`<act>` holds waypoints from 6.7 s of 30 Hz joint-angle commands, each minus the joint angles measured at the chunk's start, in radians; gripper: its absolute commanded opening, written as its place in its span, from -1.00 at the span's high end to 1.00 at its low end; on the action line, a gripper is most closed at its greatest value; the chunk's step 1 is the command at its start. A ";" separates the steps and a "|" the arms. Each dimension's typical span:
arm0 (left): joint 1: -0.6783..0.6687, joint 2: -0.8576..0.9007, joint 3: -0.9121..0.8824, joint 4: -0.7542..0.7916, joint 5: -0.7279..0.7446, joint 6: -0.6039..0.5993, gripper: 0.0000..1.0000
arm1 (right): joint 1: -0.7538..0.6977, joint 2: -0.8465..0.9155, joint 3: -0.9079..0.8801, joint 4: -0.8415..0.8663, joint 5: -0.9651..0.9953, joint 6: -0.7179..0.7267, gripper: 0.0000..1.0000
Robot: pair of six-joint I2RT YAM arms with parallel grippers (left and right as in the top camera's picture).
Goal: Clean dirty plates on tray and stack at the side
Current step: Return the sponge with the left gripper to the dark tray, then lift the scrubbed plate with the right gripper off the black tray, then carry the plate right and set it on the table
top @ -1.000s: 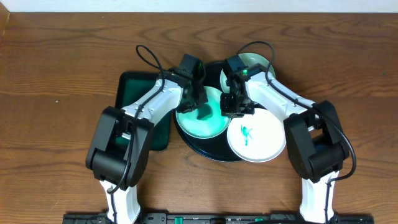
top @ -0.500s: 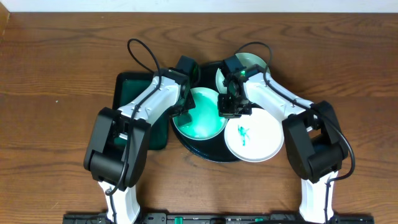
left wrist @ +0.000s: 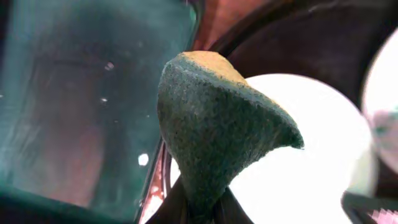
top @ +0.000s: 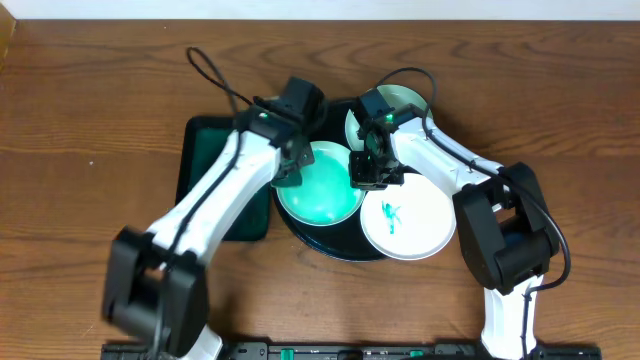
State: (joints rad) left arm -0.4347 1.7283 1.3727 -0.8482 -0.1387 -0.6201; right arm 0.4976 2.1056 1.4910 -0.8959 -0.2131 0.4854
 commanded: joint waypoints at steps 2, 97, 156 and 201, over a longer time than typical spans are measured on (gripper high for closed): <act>0.046 -0.074 0.023 -0.082 -0.038 0.017 0.87 | 0.008 0.026 -0.016 0.021 -0.006 -0.046 0.98; 0.327 -0.009 -0.029 -0.266 0.000 0.051 0.86 | 0.507 -0.509 -0.015 0.313 1.514 -1.086 0.98; 0.327 -0.009 -0.029 -0.288 0.000 0.051 0.86 | 0.366 -0.501 -0.015 0.073 0.850 -0.052 0.98; 0.327 -0.009 -0.029 -0.288 0.000 0.051 0.86 | -0.838 -0.079 -0.015 0.097 0.313 -0.018 0.97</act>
State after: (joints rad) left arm -0.1093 1.7115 1.3502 -1.1294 -0.1333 -0.5758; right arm -0.3389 1.9919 1.4723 -0.8101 0.1013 0.4957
